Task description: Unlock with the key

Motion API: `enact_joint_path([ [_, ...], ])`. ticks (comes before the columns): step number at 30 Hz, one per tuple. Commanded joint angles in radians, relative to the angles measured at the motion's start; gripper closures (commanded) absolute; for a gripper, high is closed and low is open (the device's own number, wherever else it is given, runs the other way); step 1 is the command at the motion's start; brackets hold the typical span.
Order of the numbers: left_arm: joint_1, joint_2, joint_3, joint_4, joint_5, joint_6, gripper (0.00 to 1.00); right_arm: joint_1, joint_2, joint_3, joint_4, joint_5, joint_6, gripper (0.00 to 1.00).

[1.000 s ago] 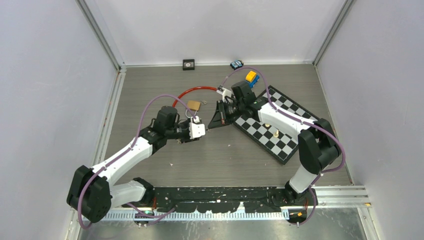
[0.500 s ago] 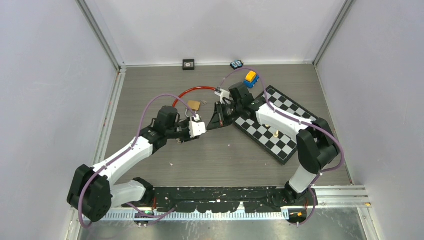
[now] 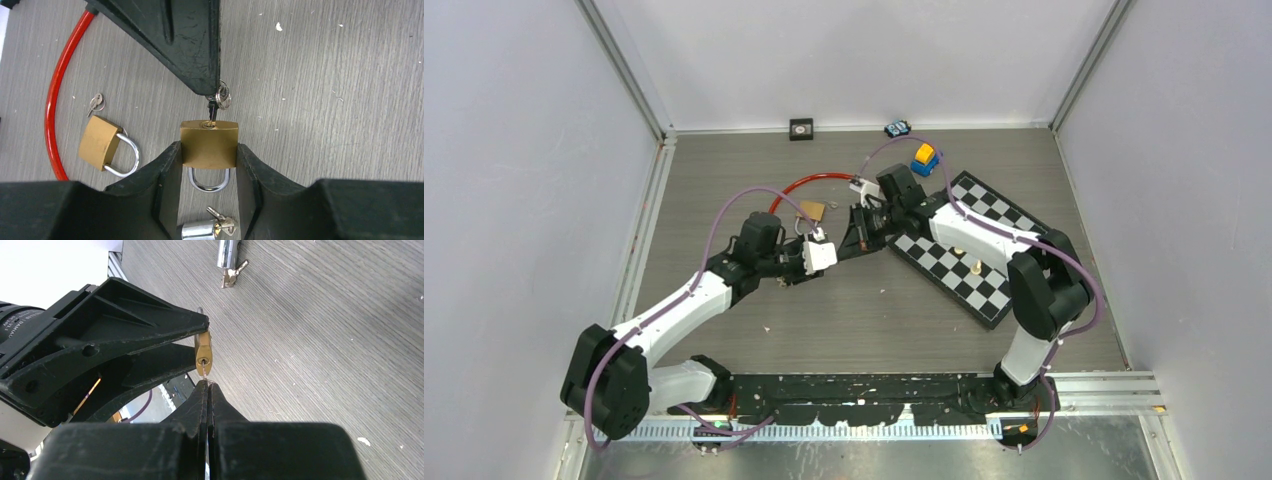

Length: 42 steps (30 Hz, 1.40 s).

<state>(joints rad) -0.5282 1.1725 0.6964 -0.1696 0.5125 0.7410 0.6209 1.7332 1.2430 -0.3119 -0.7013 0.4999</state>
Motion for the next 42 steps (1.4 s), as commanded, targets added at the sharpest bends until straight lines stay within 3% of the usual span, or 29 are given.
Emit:
enact_joint_path([
  [1, -0.01, -0.005, 0.031, 0.053, 0.063, 0.015, 1.0, 0.013, 0.021, 0.058, 0.012, -0.023, -0.001, 0.99],
  [27, -0.011, -0.038, 0.008, 0.036, 0.183, 0.026, 1.0, 0.053, 0.152, 0.114, 0.132, -0.101, 0.081, 0.99],
  [31, -0.004, -0.05, 0.007, 0.019, 0.194, 0.031, 1.0, 0.029, 0.113, 0.095, 0.114, -0.1, 0.032, 0.88],
  [36, 0.025, -0.058, 0.015, -0.024, 0.296, 0.021, 1.0, -0.049, 0.021, 0.029, 0.129, -0.136, -0.044, 0.58],
  [42, 0.063, -0.044, 0.029, -0.081, 0.452, 0.003, 1.0, -0.156, -0.14, -0.061, 0.131, -0.204, -0.238, 0.52],
])
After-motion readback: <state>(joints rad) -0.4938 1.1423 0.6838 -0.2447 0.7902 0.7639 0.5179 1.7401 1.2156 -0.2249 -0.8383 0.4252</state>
